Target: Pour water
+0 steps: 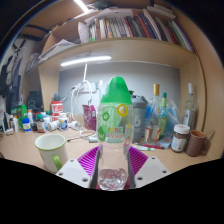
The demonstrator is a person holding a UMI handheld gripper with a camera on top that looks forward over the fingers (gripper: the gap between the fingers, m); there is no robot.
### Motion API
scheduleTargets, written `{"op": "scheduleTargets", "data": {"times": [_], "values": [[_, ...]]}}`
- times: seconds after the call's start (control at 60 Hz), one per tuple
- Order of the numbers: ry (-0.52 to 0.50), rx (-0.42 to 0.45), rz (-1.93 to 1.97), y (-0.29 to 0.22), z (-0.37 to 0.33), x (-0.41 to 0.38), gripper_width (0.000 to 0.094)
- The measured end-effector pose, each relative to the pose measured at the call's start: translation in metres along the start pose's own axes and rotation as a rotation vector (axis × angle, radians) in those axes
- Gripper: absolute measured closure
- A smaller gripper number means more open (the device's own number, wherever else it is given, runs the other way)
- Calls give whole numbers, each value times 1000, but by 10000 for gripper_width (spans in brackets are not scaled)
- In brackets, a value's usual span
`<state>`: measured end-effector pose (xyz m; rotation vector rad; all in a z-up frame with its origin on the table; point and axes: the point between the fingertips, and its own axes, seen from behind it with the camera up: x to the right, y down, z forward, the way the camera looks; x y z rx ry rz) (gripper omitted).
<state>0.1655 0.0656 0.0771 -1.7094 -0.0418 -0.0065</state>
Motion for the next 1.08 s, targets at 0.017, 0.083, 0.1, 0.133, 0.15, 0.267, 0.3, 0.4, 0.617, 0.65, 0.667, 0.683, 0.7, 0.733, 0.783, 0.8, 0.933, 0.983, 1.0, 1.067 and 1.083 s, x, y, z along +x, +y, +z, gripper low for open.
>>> {"op": "scheduleTargets", "data": {"times": [0.017, 0.083, 0.1, 0.133, 0.15, 0.267, 0.3, 0.4, 0.617, 0.65, 0.667, 0.683, 0.7, 0.733, 0.783, 0.8, 0.933, 0.983, 1.0, 1.067, 1.083], "values": [[0, 0, 2, 0, 0, 0, 493], [1, 2, 11, -1, 0, 0, 461], [0, 3, 13, -1, 0, 0, 454], [-2, 3, 17, -1, 0, 0, 443], [-4, 3, 19, -1, 0, 0, 438], [-11, -4, 25, 1, 0, -1, 405], [-12, -9, 20, 1, 0, -1, 379], [-11, -9, -3, 2, -1, -2, 263], [23, -57, -90, 10, -12, 0, 132], [26, -66, -104, 12, -18, 0, 132], [25, -69, -111, 13, -21, 0, 130], [24, -71, -118, 15, -25, -1, 131], [23, -75, -125, 16, -29, -2, 133], [22, -78, -134, 17, -38, -2, 130], [25, -78, -128, 18, -53, -2, 120], [27, -77, -121, 17, -58, -2, 120], [32, -48, -5, 9, -113, -1, 113], [30, -23, 30, 0, -137, -3, 115], [31, -13, 38, -3, -145, -4, 115], [34, 24, 65, -15, -180, -2, 114], [34, 33, 71, -18, -188, -2, 115]]}}
